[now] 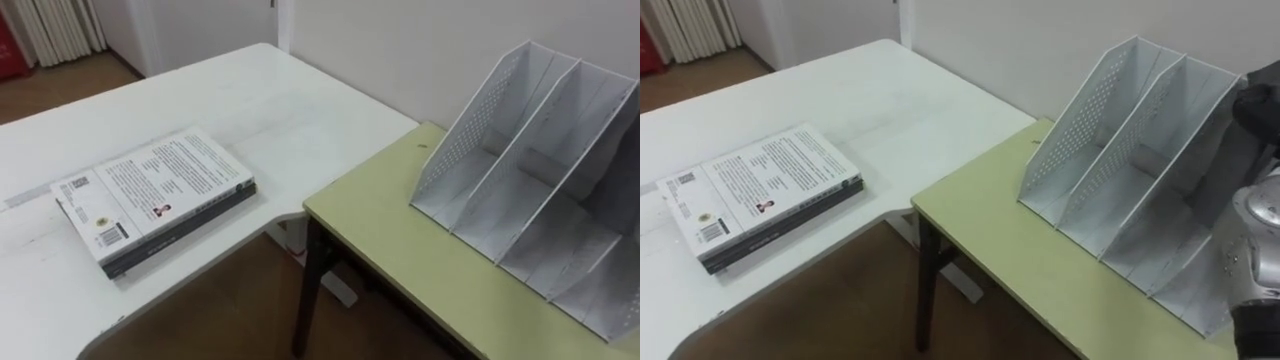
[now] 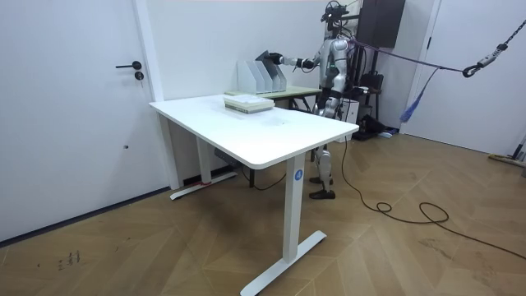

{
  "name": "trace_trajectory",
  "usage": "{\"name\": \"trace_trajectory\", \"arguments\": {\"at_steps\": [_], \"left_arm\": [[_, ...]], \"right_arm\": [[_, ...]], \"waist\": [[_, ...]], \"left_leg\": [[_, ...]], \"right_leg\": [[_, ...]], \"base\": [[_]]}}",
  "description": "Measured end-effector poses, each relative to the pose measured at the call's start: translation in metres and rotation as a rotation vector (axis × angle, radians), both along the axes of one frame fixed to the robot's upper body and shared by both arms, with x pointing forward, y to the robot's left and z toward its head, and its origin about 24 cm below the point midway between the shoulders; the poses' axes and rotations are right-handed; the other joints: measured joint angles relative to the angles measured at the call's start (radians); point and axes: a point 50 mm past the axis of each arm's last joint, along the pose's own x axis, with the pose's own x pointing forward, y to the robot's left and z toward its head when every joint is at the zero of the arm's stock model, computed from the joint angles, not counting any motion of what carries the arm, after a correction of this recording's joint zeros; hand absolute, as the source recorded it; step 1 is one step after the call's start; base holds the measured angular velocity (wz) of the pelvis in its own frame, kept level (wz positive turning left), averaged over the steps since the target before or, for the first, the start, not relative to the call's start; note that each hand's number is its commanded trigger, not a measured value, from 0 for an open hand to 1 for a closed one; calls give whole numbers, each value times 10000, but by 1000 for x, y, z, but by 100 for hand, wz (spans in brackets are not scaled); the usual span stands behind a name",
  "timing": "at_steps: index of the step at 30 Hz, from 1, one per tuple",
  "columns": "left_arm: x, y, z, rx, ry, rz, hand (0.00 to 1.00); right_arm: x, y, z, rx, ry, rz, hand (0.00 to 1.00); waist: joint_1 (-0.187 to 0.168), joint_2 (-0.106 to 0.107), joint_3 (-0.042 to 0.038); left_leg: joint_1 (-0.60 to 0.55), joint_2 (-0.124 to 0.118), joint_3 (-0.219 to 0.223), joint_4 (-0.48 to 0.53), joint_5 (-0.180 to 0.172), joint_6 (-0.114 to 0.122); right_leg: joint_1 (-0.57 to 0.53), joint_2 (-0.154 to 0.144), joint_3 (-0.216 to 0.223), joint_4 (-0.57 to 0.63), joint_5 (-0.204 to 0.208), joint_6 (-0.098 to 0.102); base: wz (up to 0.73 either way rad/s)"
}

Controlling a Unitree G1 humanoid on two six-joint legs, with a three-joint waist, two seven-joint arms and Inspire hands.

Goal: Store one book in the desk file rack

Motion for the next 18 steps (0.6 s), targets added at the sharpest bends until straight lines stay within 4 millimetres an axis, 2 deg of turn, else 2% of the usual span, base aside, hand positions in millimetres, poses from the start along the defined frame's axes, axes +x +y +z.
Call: {"name": "trace_trajectory", "arguments": {"at_steps": [4, 5, 6, 7, 18], "left_arm": [[-3, 3, 0, 111, 126, 255, 0], [-3, 3, 0, 147, 146, 296, 0], [-4, 4, 0, 183, 161, 348, 0], [-4, 5, 0, 200, 169, 348, 0], [-6, 10, 1, 292, 351, 368, 0]], "right_arm": [[0, -1, 0, 36, 12, 36, 100], [0, -1, 0, 111, 25, 46, 84], [0, -5, 0, 267, 103, 65, 33], [0, -8, 0, 409, 197, 34, 0], [-3, -23, 4, 567, 412, -238, 0]], "waist": [[-3, 71, -41], [-3, 73, -42], [-1, 70, -40], [1, 63, -37], [20, -2, 13]], "left_leg": [[-2, 4, -16, 68, 0, 0], [-3, 4, -25, 79, 0, 0], [0, 4, -52, 94, 0, -1], [1, 0, -88, 107, 0, -1], [-19, -6, -165, 116, 14, -20]], "right_leg": [[28, -1, -33, 1, 7, -12], [30, -1, -41, 1, 8, -13], [32, -7, -93, 1, 10, -17], [39, -11, -131, 2, 12, -20], [55, -3, -176, -9, 17, -29]], "base": [[1], [7], [9], [9], [2]]}}
